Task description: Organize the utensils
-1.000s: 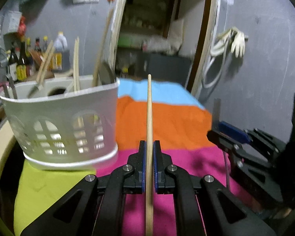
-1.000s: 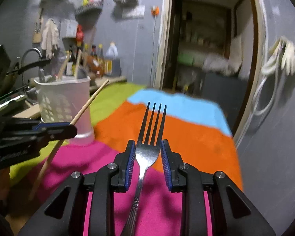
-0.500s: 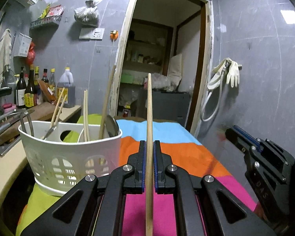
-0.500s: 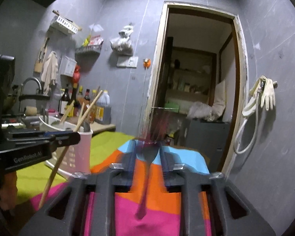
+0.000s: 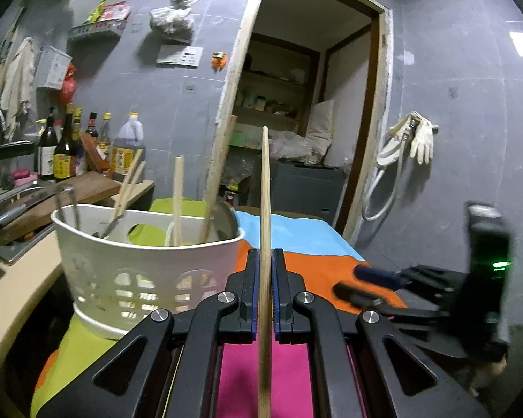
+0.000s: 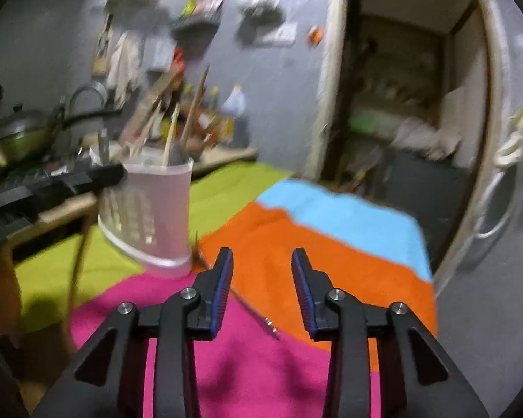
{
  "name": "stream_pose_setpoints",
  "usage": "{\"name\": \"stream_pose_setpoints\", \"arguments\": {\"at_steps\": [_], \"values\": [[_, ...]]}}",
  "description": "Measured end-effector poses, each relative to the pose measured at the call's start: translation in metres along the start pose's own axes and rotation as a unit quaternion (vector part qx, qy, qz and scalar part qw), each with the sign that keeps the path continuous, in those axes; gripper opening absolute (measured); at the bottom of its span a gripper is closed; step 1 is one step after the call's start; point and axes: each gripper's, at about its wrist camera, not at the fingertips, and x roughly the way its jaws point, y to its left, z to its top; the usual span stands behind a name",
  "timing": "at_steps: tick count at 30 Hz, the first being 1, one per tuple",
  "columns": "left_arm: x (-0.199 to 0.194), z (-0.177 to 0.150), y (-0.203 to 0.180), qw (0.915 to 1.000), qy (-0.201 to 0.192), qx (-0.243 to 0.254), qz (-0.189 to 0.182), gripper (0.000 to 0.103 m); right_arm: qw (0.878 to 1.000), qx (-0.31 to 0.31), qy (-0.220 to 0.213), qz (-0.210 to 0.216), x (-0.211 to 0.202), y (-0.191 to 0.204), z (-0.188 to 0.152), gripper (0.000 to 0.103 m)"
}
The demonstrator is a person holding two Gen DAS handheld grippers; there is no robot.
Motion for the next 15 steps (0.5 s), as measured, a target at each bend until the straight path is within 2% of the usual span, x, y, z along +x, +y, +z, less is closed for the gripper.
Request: {"name": "stream_pose_setpoints", "arguments": {"at_steps": [4, 6, 10, 15], "values": [[-0.005, 0.001, 0.015, 0.9998, 0.001, -0.018, 0.012, 0.004, 0.994, -0.015, 0.077, 0.078, 0.048, -0.004, 0.001, 0.035], [-0.006, 0.001, 0.02, 0.9995, 0.002, -0.022, 0.021, 0.004, 0.99, -0.025, 0.1, 0.095, 0.065, -0.001, 0.0, 0.035], [-0.006, 0.0, 0.032, 0.9988, 0.006, -0.031, 0.036, 0.004, 0.982, -0.059, 0.125, 0.129, 0.09, 0.013, 0.001, 0.035], [-0.003, -0.002, 0.038, 0.9982, 0.011, -0.041, 0.043, 0.004, 0.976, -0.095, 0.138, 0.141, 0.111, 0.028, 0.005, 0.034]]}}
